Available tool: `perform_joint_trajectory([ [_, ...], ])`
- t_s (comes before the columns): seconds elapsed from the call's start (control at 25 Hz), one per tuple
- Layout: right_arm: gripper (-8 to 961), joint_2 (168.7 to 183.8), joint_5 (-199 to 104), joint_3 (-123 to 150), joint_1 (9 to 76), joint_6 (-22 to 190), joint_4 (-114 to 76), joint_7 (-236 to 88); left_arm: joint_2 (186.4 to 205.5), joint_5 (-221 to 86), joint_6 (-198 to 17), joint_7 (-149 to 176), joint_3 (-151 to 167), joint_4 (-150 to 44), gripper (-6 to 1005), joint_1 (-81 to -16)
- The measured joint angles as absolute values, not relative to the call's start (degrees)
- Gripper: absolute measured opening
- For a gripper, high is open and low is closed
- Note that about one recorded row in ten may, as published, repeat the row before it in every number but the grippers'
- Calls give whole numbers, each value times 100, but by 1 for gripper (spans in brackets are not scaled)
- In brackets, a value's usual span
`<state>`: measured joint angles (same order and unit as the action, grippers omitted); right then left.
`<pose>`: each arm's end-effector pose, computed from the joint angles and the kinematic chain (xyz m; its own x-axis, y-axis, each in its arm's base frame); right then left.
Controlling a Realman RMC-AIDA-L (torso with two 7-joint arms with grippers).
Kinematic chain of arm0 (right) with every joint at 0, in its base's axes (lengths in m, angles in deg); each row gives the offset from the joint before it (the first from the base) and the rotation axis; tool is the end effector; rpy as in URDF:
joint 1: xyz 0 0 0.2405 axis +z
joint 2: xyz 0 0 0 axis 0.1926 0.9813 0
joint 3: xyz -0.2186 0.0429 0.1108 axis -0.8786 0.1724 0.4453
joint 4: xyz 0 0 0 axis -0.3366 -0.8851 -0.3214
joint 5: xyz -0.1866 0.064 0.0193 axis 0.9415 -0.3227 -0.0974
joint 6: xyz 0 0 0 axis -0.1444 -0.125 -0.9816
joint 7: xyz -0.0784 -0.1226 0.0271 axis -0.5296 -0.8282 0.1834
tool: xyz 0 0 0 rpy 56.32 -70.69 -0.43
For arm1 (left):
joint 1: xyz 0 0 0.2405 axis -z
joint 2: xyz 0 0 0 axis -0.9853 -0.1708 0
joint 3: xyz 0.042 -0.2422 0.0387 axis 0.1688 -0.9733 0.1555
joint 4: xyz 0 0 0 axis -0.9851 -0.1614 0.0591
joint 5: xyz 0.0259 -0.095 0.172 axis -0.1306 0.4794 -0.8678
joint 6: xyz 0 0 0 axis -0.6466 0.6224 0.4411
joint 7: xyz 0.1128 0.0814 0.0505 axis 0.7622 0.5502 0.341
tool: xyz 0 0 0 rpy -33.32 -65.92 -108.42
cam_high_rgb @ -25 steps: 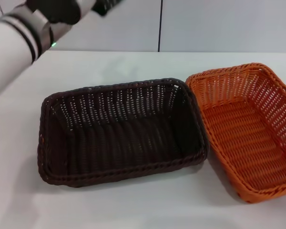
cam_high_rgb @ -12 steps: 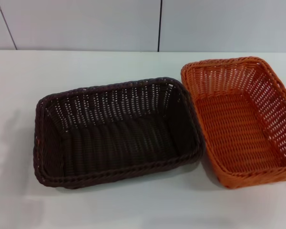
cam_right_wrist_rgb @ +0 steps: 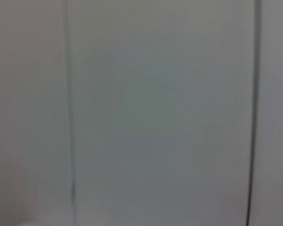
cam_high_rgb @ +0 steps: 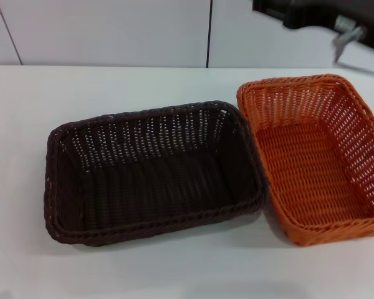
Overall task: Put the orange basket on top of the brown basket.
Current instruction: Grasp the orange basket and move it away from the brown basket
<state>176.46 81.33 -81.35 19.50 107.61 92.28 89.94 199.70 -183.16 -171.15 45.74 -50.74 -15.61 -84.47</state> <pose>0.0682 0.3164 0.0676 0.7788 -0.0924 -0.6204 -0.5555 -0.5609 -0.6139 -0.3237 0.1998 0.0537 0.9207 -0.2319 0.3138 0.3851 0.4103 -0.8266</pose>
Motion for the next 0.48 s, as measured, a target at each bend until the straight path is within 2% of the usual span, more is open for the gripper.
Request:
perform_joint_trajectory([
  [0.04, 736, 17739, 8042, -7722, 2201, 11690, 9480, 8859, 19969, -18229, -17118, 4574, -5041, -1596, 689, -8429],
  [0.08, 736, 17907, 7663, -6795, 2745, 13442, 9699, 8455, 19970, -18072, -17123, 4573, -5010, -1705, 689, -8357],
  [0.12, 736, 17907, 7663, -6795, 2745, 13442, 9699, 8455, 19970, -18072, -17123, 4573, -5010, -1705, 689, -8357],
  [0.2, 737, 18007, 7063, -5726, 3429, 15238, 9537, 7886, 19975, -17988, -17136, 4574, -4991, -1798, 689, -8293],
  [0.28, 737, 18029, 6763, -4713, 4229, 17401, 8966, 7079, 19976, -17780, -17069, 4574, -4938, -1912, 689, -8211],
  [0.4, 737, 18013, 6856, -4436, 4425, 18235, 8666, 6607, 19978, -17612, -16995, 4574, -4911, -1971, 689, -8155],
  [0.48, 736, 17949, 6970, -4267, 4489, 18867, 8384, 6033, 19978, -17500, -16957, 4574, -4897, -2031, 689, -8105],
])
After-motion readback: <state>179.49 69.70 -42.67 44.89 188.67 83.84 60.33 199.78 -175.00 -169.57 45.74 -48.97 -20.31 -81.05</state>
